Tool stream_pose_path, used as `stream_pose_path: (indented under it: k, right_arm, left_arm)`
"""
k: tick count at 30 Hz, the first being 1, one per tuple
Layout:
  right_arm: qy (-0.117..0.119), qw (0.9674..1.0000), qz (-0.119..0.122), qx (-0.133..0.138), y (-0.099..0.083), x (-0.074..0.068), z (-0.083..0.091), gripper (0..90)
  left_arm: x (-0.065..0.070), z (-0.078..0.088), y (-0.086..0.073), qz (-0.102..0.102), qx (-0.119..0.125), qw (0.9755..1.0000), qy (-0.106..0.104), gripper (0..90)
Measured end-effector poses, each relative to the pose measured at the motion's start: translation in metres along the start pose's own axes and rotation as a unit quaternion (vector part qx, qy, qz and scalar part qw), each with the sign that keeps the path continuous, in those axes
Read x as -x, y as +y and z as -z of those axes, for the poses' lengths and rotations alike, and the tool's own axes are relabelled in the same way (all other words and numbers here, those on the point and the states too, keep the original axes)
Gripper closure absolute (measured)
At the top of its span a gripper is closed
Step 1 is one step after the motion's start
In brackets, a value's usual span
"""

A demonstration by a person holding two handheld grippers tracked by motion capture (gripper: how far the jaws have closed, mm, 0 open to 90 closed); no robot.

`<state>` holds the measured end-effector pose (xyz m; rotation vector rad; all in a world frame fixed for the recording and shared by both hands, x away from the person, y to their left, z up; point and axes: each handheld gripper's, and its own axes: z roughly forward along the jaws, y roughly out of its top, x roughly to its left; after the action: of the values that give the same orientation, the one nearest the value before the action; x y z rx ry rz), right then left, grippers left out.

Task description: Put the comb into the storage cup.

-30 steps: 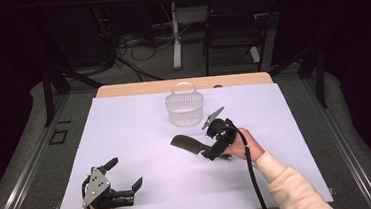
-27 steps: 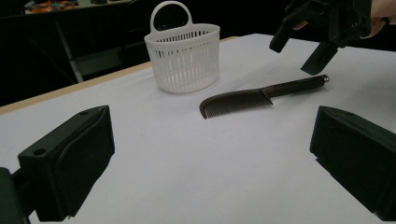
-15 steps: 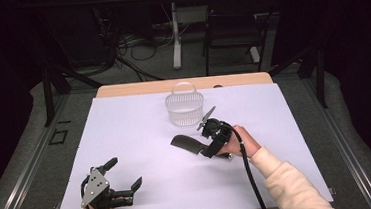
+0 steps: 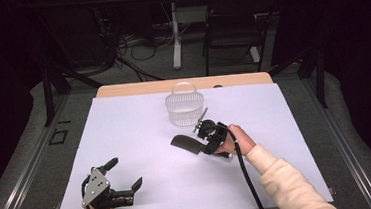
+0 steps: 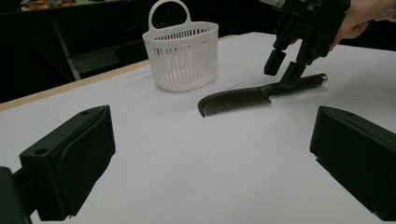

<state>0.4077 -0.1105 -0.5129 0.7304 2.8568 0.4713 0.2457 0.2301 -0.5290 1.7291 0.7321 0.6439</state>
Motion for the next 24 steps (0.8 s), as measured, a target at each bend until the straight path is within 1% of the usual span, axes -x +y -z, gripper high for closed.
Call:
stream_pose_path:
  k: [1, 2, 4, 5, 6, 7, 9, 10, 14, 16, 21, 23, 24]
  right_arm:
    - [0.0, 1.0, 0.003, -0.002, 0.001, 0.0, -0.001, 53.4]
    - [-0.001, 0.9999, 0.004, -0.01, 0.002, 0.0, -0.002, 54.0]
    - [-0.005, 0.9997, 0.013, -0.018, 0.003, -0.001, -0.004, 55.5]
    - [-0.007, 0.9995, 0.013, -0.027, 0.005, -0.001, -0.006, 56.9]
    - [-0.007, 0.9995, 0.013, -0.027, 0.005, -0.001, -0.006, 56.9]
    - [-0.009, 0.9992, 0.016, -0.035, 0.007, -0.002, -0.008, 58.3]
    - [-0.008, 0.9991, 0.017, -0.039, 0.007, -0.002, -0.009, 59.1]
    - [-0.008, 0.9991, 0.017, -0.038, 0.008, -0.002, -0.01, 59.9]
    - [-0.009, 0.9982, 0.018, -0.057, 0.01, 0.0, -0.012, 63.4]
    - [-0.009, 0.9984, 0.018, -0.054, 0.011, 0.0, -0.013, 64.5]
    - [0.002, 0.998, 0.014, -0.062, 0.011, 0.002, -0.017, 66.4]
    - [0.004, 0.9979, 0.013, -0.064, 0.011, 0.002, -0.019, 68.1]
    - [0.004, 0.9979, 0.015, -0.063, 0.011, 0.003, -0.02, 70.3]
  left_arm:
    - [0.0, 0.0, 0.0, 0.0, 0.0, 1.0, -0.001, 0.1]
    - [0.0, 0.0, 0.0, 0.001, 0.0, 1.0, -0.001, 0.1]
    - [0.0, 0.0, 0.0, 0.001, -0.001, 1.0, -0.001, 0.1]
    - [0.0, 0.0, 0.0, 0.001, -0.001, 1.0, -0.001, 0.1]
    - [0.0, 0.0, 0.0, 0.001, 0.0, 1.0, 0.0, 0.1]
    - [0.0, 0.0, 0.0, 0.001, 0.0, 1.0, -0.001, 0.1]
    - [0.0, 0.0, 0.0, 0.001, 0.0, 1.0, 0.0, 0.1]
    - [0.0, 0.0, 0.0, 0.0, 0.0, 1.0, 0.0, 0.1]
    - [0.0, 0.0, 0.0, 0.001, 0.0, 1.0, -0.001, 0.1]
    - [0.0, 0.0, 0.0, 0.001, -0.001, 1.0, -0.001, 0.1]
    - [0.0, 0.0, 0.0, 0.001, -0.001, 1.0, -0.002, 0.1]
    - [0.0, 0.0, 0.0, 0.001, -0.001, 1.0, -0.002, 0.1]
    - [0.0, 0.0, 0.0, 0.001, -0.001, 1.0, -0.002, 0.1]
